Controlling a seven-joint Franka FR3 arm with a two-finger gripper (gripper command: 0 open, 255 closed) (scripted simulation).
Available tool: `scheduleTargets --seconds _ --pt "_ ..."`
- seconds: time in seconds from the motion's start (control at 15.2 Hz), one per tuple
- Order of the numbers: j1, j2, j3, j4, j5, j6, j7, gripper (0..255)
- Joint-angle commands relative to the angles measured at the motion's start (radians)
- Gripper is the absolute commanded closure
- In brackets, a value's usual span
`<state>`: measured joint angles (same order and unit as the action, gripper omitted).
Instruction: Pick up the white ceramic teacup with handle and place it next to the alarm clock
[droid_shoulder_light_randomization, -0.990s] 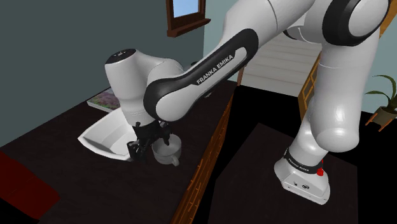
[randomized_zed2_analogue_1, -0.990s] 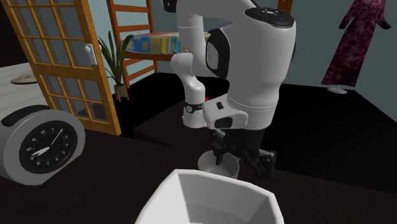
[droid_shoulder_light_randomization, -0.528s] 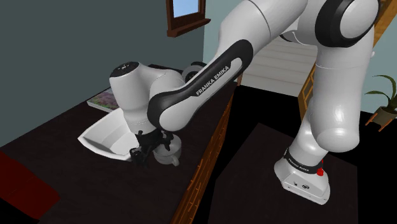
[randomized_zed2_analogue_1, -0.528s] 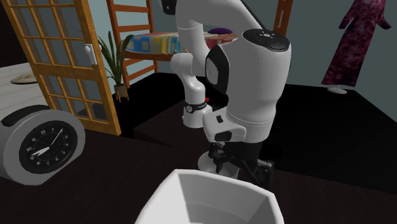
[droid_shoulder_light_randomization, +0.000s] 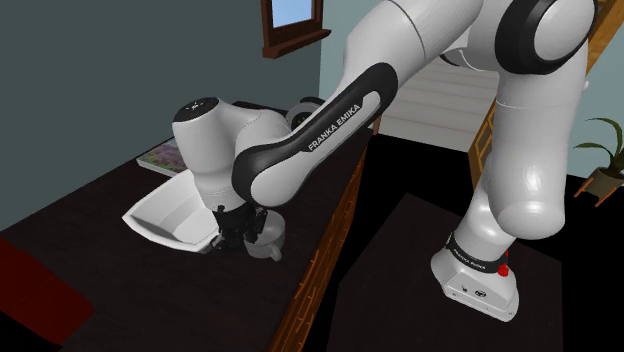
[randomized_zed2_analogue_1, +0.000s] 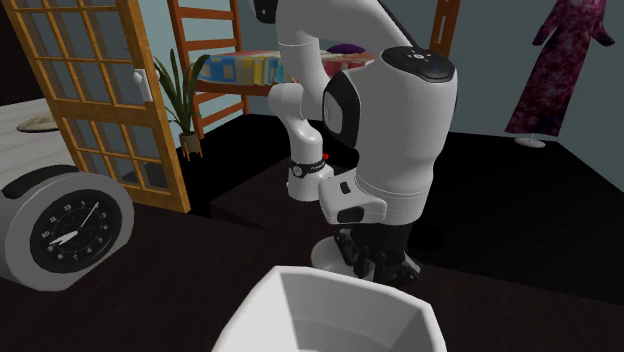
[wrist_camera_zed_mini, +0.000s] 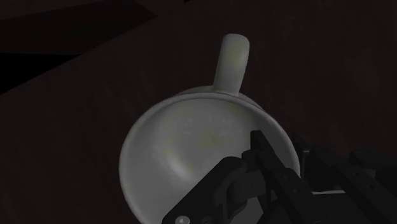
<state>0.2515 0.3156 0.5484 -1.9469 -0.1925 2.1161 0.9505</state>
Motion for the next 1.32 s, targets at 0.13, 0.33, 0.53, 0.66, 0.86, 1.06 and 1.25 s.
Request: scheduleTargets --seconds 0.13,0.33,0.53,0.66,0.86,1.06,1.25 --pt "0.000 0.000 0.000 0.000 0.000 0.000 0.000 255" --pt "0.000 0.000 0.000 0.000 0.000 0.000 0.000 255" --pt "-0.003 -0.015 0.004 0.009 0.010 -0.022 -0.007 255" --pt "-0.006 -0.029 0.008 0.020 0.020 -0.045 -0.013 255" --pt "-0.010 -0.049 0.013 0.037 0.034 -0.079 -0.022 255" --pt "-0.014 -0.068 0.017 0.057 0.046 -0.114 -0.031 255" --pt "-0.016 -0.085 0.020 0.079 0.058 -0.149 -0.038 255"
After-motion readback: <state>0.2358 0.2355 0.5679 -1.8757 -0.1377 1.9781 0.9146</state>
